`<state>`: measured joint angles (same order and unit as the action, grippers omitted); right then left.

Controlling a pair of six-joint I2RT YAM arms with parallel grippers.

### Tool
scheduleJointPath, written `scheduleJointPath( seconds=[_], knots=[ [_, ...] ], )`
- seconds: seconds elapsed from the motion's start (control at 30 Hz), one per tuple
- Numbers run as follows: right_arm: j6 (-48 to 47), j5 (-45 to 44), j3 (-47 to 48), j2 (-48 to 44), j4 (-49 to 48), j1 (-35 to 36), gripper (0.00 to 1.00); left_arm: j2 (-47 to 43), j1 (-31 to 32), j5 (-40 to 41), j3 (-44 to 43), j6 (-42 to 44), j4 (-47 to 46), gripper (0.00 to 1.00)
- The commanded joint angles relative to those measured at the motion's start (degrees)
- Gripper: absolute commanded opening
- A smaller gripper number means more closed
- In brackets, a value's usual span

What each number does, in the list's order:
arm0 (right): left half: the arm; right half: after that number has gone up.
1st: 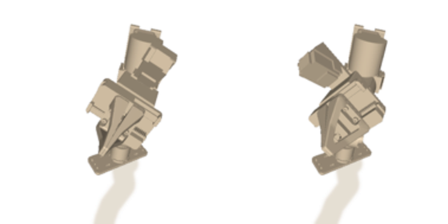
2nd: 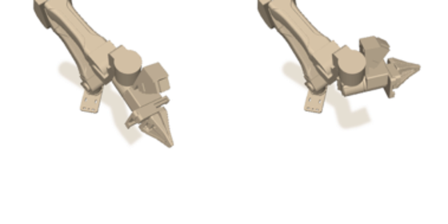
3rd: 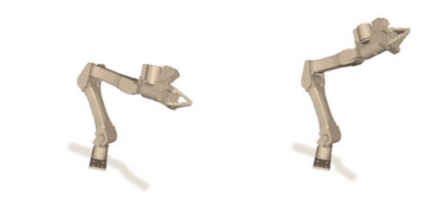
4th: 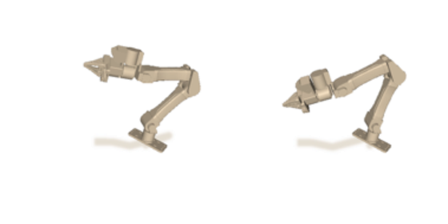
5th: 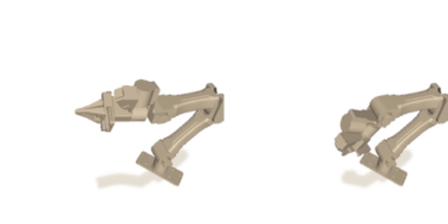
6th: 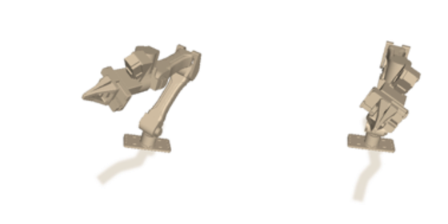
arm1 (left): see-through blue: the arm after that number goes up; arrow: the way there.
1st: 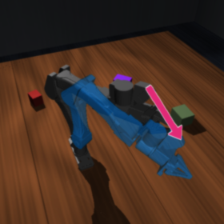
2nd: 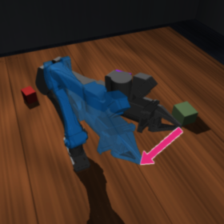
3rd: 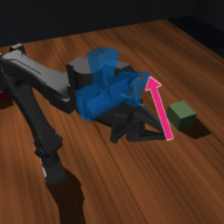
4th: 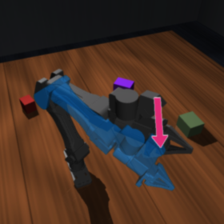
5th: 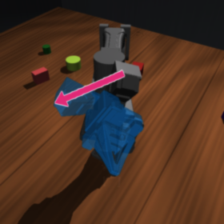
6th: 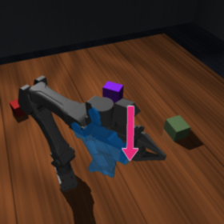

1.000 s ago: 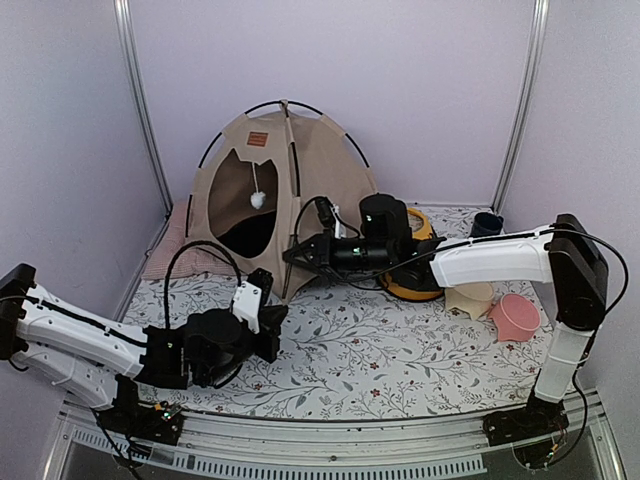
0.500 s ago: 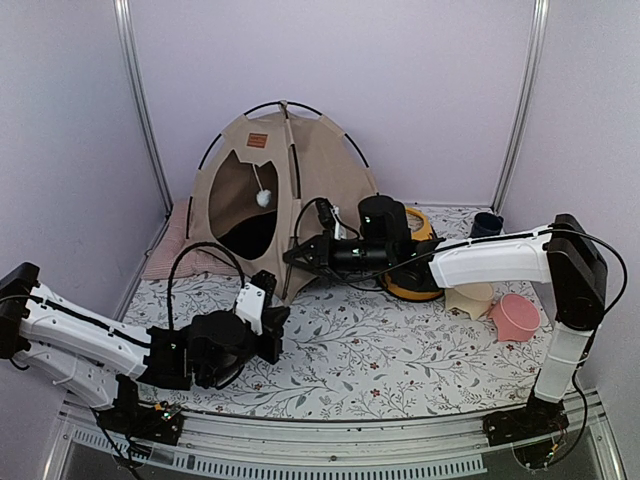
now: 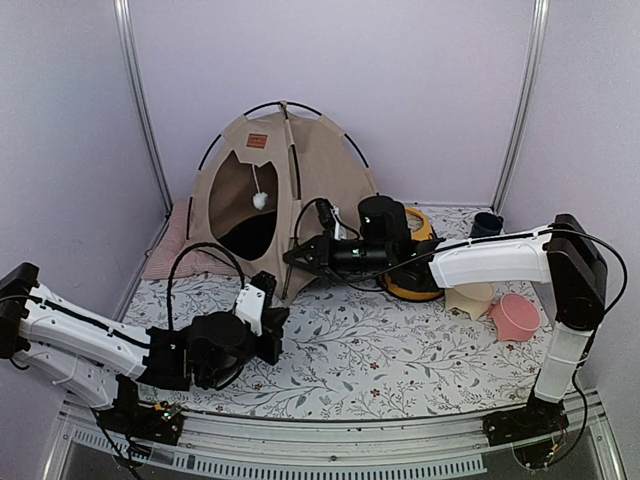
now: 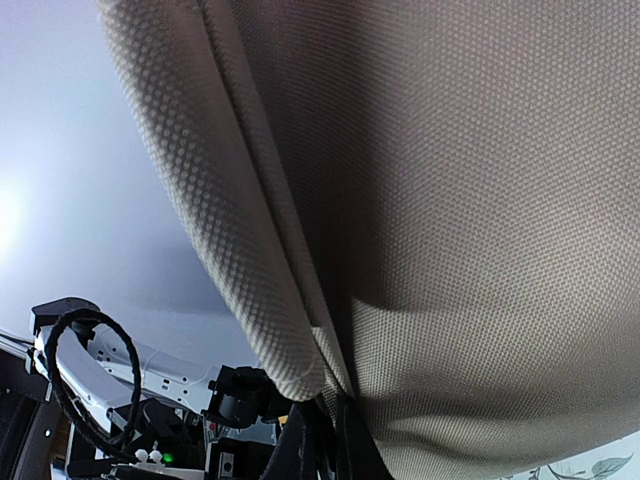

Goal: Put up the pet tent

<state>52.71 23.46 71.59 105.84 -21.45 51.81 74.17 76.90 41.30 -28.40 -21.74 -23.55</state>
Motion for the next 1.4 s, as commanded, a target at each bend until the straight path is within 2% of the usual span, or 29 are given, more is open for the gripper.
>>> scheduleJointPath(
  seconds=[0.0,0.57,1.37],
  knots=[
    [3.0,-16.6,0.8,-2.0,-8.7,-6.6,0.0,0.3,6.6,-10.7,2.3,-0.6,8.8,0.0],
    [-0.4,-15.5,-1.7,-2.7,-8.6,-6.5,0.0,-1.7,6.0,-10.0,1.7,1.0,8.9,0.0],
    [-4.2,-14.3,-4.2,-3.7,-8.5,-6.4,0.0,-3.8,2.1,-12.2,3.6,-1.2,8.7,0.0]
  ],
)
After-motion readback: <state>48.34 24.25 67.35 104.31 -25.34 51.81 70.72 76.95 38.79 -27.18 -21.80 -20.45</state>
